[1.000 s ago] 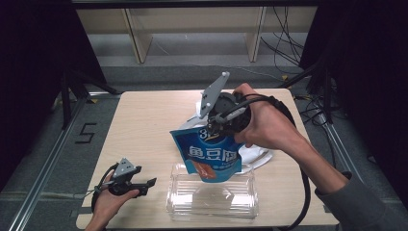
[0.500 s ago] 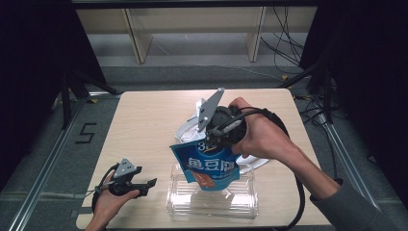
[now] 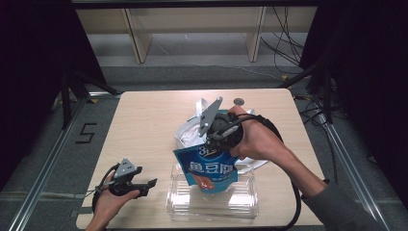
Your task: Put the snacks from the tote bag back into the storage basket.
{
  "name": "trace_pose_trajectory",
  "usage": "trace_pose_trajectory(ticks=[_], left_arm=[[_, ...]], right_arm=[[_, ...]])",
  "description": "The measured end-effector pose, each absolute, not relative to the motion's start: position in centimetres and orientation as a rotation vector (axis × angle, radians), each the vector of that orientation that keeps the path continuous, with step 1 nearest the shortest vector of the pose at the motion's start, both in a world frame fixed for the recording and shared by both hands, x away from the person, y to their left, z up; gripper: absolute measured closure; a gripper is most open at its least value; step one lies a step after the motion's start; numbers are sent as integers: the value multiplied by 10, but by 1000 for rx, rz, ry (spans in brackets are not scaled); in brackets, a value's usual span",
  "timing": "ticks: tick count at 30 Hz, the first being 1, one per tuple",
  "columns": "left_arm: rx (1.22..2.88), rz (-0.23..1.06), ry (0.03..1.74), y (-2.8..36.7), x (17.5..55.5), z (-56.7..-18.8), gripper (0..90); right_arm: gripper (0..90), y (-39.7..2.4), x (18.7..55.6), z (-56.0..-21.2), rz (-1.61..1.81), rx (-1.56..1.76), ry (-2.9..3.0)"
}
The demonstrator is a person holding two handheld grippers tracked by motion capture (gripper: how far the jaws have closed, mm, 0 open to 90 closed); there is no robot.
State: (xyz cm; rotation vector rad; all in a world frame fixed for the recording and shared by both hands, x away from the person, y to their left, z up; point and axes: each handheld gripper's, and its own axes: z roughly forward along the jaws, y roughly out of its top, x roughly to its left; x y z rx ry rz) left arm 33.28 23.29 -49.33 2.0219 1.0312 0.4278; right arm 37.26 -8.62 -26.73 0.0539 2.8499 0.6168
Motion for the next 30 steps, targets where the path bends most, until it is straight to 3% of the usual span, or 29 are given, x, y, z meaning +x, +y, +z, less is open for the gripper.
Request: trace_pose_trajectory(ticks=[20,30], left_arm=[[2056,418,1023,234,333,-493,236],[2053,417,1026,234,333,-493,236]], right_arm=[[895,-108,379,-281,636,133,2878],[817,-117,374,-269,819,115,2872]])
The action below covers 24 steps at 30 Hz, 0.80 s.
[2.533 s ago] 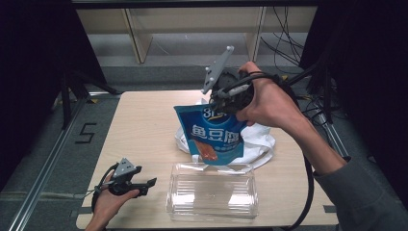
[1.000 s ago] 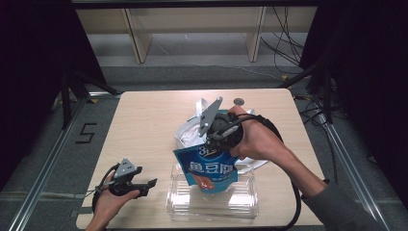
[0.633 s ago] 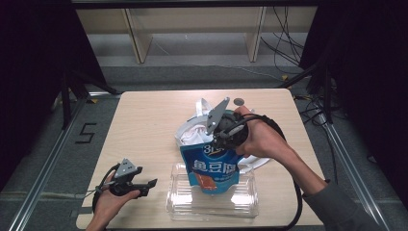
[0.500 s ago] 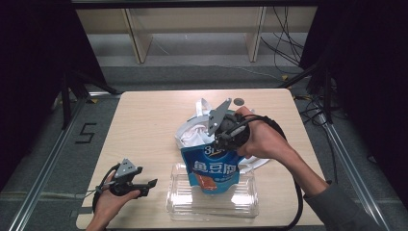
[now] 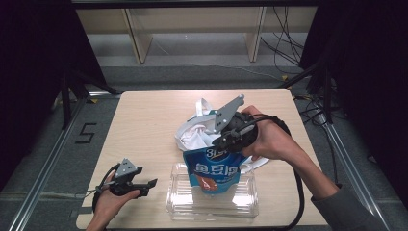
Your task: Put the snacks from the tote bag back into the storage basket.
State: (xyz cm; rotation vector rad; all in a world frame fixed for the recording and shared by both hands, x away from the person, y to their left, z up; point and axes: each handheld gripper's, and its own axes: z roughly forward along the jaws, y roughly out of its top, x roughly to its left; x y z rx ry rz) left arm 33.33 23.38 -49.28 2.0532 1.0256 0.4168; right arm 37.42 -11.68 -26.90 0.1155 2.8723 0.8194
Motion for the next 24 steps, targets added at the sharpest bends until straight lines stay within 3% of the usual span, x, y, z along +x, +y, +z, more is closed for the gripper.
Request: trace_pose_trajectory(ticks=[10,24], left_arm=[[2030,421,1044,233,333,-494,237],[2026,422,1050,233,333,-494,236]], right_arm=[[771,-145,364,-243,1055,156,2718],[760,-192,389,-248,1140,405,2601]])
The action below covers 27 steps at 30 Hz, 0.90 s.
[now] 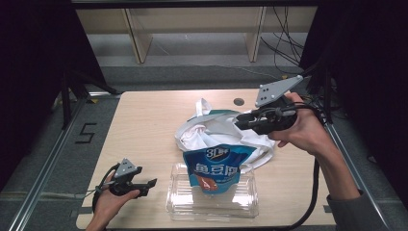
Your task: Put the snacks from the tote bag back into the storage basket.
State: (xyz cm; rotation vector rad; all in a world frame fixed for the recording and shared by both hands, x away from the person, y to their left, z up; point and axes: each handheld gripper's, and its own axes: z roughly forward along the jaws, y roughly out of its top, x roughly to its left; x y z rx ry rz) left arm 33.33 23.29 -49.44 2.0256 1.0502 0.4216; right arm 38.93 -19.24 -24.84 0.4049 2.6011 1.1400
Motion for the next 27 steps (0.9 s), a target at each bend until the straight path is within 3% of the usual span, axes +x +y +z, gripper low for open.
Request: trace_pose_trajectory(ticks=[27], left_arm=[[2029,423,1045,233,333,-494,236]], right_arm=[[727,-247,401,-302,1229,646,2448]])
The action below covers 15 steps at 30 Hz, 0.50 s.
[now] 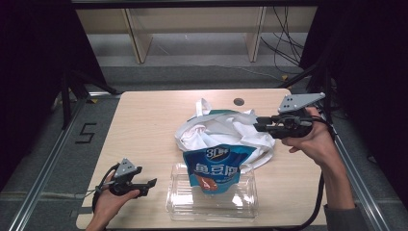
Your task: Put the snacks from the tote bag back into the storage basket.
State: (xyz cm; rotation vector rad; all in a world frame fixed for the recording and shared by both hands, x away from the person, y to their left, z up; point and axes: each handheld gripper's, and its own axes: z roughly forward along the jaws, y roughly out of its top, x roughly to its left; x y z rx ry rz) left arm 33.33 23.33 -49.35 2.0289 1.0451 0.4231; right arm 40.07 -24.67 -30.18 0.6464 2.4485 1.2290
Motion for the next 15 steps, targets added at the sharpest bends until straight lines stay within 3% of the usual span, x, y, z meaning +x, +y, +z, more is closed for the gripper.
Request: trace_pose_trajectory(ticks=[6,15], left_arm=[[2034,425,1038,234,334,-493,236],[2035,419,1040,233,334,-493,236]], right_arm=[[702,-255,400,-318,1245,696,2421],[593,-269,399,-336,1253,819,2305]])
